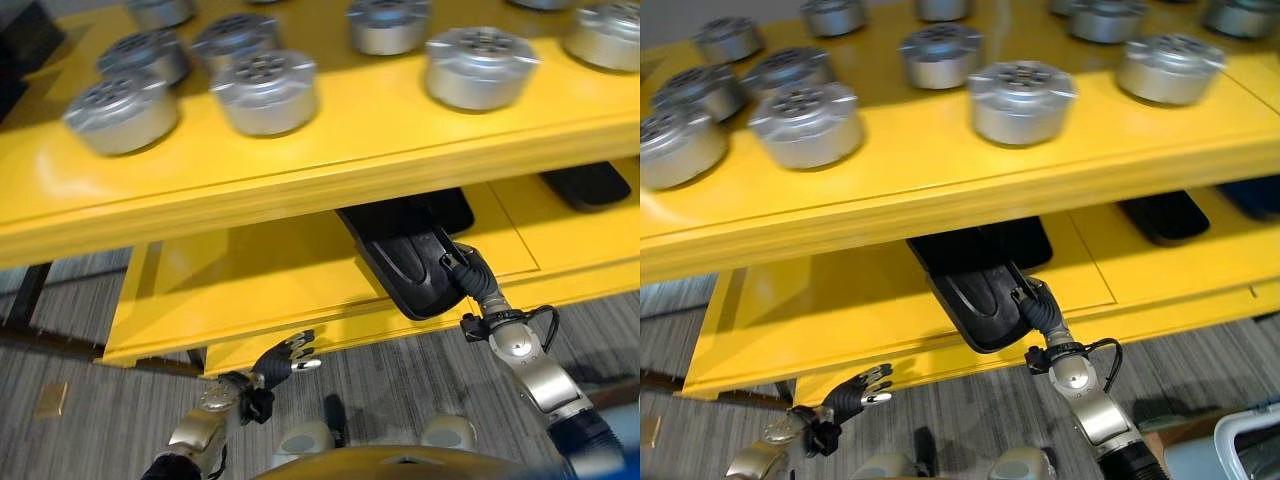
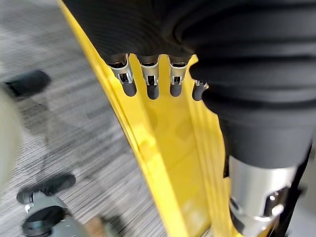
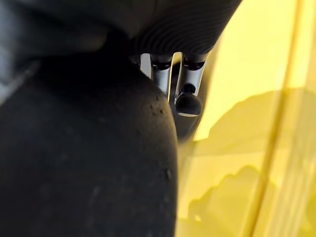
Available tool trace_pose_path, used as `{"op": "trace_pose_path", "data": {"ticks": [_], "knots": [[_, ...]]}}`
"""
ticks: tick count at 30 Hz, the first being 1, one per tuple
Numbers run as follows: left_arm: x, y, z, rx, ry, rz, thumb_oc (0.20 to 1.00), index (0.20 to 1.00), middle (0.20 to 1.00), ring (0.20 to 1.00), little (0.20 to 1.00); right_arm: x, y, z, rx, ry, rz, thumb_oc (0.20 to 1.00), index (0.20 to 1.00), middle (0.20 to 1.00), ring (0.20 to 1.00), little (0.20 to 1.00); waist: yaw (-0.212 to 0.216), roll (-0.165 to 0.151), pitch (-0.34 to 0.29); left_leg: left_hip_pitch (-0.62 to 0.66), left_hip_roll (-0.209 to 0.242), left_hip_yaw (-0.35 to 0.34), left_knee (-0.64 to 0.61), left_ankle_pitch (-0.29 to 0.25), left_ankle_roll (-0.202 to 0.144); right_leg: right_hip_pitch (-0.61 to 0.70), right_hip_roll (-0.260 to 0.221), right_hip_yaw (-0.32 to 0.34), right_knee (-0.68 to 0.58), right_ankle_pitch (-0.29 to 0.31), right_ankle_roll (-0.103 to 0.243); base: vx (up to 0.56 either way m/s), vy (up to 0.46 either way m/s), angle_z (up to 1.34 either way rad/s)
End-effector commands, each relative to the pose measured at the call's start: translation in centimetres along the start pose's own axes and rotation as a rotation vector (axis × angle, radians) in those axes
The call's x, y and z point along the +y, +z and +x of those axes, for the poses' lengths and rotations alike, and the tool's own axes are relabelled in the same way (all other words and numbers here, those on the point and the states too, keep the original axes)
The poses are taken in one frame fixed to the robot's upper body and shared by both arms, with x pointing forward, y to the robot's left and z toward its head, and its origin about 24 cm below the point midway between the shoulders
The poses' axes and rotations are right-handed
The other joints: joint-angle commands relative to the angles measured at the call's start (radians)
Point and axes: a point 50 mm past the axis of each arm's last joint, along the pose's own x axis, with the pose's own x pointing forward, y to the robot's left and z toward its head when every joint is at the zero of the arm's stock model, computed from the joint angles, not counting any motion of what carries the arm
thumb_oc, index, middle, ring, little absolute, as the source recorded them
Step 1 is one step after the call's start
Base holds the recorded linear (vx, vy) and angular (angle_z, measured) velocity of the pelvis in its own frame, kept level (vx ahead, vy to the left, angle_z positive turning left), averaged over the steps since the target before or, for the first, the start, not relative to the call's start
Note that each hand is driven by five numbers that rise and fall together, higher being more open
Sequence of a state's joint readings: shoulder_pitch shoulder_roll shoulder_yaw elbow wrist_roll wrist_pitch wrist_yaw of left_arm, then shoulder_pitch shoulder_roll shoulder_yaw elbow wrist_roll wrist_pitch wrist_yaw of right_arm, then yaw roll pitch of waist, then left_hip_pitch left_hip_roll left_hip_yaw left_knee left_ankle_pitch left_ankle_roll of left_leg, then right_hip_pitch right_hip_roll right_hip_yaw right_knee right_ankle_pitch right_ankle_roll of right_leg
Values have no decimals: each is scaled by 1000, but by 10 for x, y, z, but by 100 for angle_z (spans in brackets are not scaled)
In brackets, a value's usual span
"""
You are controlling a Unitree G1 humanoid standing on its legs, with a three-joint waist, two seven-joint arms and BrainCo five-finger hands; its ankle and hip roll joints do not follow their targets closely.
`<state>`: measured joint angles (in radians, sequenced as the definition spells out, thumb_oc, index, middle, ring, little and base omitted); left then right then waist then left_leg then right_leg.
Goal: Move parts from the plastic box to the shelf.
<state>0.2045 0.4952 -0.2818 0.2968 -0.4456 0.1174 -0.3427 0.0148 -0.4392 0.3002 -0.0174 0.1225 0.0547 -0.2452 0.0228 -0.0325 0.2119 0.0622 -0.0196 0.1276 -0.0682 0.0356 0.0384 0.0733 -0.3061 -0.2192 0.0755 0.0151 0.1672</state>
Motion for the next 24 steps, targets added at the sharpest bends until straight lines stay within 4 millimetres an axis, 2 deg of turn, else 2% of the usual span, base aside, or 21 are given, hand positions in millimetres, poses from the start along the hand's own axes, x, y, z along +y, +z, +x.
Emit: {"op": "trace_pose_path", "data": {"ticks": [1,2,4,5,6,7,8,9,10,11,13,14,15,24], "knots": [[-1,29,3,-114,-33,83,1000,1000,1000,1000,1000,-12,32,13,-153,-24,-19,200,200,200,200,200,8,32,-15,63,144,18,-14,-78,-86,-40,-14,-26,1,79,63,-117,264,40],[0,30,2,-116,-34,98,1000,1000,1000,1000,1000,-10,32,13,-153,-19,-7,200,200,200,200,200,22,26,-18,58,142,22,-19,-77,-84,-40,-27,-52,-6,103,72,-139,250,40],[0,30,2,-131,-8,60,1000,1000,1000,1000,1000,5,32,17,-165,25,34,200,200,200,200,200,74,9,-21,64,144,68,-19,-106,-79,-48,-44,-180,18,166,95,-102,237,9],[-1,28,2,-133,5,35,1000,1000,1000,1000,1000,11,32,18,-164,43,47,200,200,200,200,200,84,8,-22,68,142,82,-19,-114,-72,-41,-27,-199,36,131,95,-26,220,-41],[-3,28,5,-129,11,43,1000,1000,1000,1000,1000,16,34,18,-161,47,59,200,200,200,200,200,74,7,-29,62,129,78,-19,-115,-56,-41,28,-176,55,65,79,-4,140,-82],[-3,28,6,-128,10,44,1000,1000,1000,1000,1000,17,34,18,-160,47,59,200,200,200,200,200,72,7,-29,62,128,76,-19,-115,-55,-42,33,-173,60,57,78,-47,84,-70],[-4,29,7,-128,5,46,1000,1000,1000,1000,1000,18,34,18,-159,44,59,200,200,200,200,200,67,5,-27,50,123,82,-19,-96,-47,-50,50,-170,61,50,60,-21,51,-14],[-11,30,13,-115,-19,37,1000,1000,1000,1000,1000,21,35,17,-147,28,39,200,200,200,200,200,48,5,-26,47,110,63,-19,-91,-36,-57,123,-115,75,-12,29,-5,68,26],[-16,30,16,-108,-31,12,1000,1000,1000,1000,1000,22,35,18,-146,22,24,200,200,200,200,200,41,7,-25,47,102,51,-19,-90,-33,-48,161,-89,73,-51,3,87,81,51],[-25,33,21,-140,-54,-99,1000,1000,1000,1000,1000,22,35,19,-140,9,0,200,200,200,200,200,27,9,-22,45,78,16,-17,-86,-28,-38,222,-26,49,-82,-35,65,38,55],[-28,35,23,-153,-56,-157,1000,1000,1000,1000,1000,22,35,19,-137,6,-4,200,200,200,200,200,21,9,-20,45,68,-1,-16,-85,-25,-32,239,-3,35,-84,-44,43,-28,106],[-30,38,28,-170,-28,-201,1000,1000,1000,1000,1000,26,34,18,-123,2,-8,200,200,200,200,200,16,9,-27,32,41,-42,-15,-82,-19,-19,253,29,-4,-69,-51,36,-132,89],[-29,37,29,-170,-24,-170,1000,1000,1000,1000,1000,26,31,20,-111,1,-4,200,200,200,200,200,20,7,-29,28,31,-61,-13,-80,-21,-13,264,43,-23,-61,-57,34,-146,51],[-26,31,21,-140,-32,-137,1000,1000,1000,1000,1000,31,19,16,-51,52,-15,200,200,200,200,200,10,34,-39,42,29,-83,-18,-69,-29,18,267,53,-50,-62,-70,40,-64,15]]}}
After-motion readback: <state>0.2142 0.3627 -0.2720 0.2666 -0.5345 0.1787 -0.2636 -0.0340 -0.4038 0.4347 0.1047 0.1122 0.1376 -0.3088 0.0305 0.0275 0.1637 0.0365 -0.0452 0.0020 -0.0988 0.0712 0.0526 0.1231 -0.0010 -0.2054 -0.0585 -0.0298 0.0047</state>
